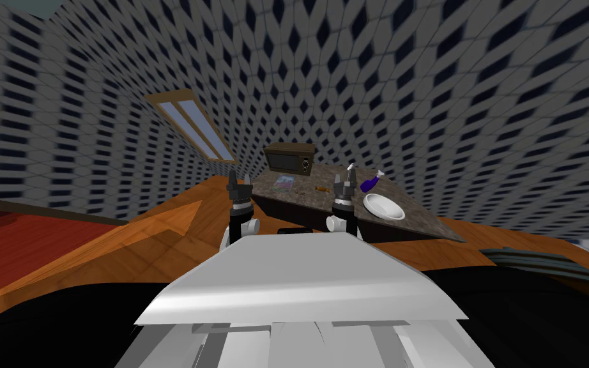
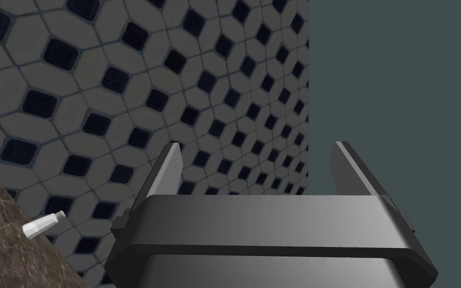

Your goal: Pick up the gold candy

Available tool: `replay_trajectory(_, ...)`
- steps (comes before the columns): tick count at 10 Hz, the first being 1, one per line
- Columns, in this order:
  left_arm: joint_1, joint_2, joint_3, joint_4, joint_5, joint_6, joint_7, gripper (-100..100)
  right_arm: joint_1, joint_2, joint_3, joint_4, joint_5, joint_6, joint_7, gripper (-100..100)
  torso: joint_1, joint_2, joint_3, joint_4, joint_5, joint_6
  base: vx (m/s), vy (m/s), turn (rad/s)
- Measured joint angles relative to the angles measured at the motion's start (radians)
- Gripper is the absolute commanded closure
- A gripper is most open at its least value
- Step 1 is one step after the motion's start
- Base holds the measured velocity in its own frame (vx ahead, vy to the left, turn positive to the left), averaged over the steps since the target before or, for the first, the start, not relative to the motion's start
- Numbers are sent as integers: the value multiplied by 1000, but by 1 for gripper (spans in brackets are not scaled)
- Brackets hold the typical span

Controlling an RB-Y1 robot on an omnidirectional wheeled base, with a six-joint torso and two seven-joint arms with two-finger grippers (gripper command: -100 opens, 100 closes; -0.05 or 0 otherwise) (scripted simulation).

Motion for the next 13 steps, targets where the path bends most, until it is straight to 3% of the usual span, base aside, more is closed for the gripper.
replay_trajectory(4, 0, 0, 0, 0, 0, 0, 0, 0, -22, -103, 4, 14, 15, -24, 16, -100, 0, 4, 2, 1, 0, 0, -55, 1, 32)
replay_trajectory(13, 0, 0, 0, 0, 0, 0, 0, 0, -111, -353, 17, 96, 83, -135, 81, -100, 0, 5, 3, 1, 0, 0, -67, 0, 65)
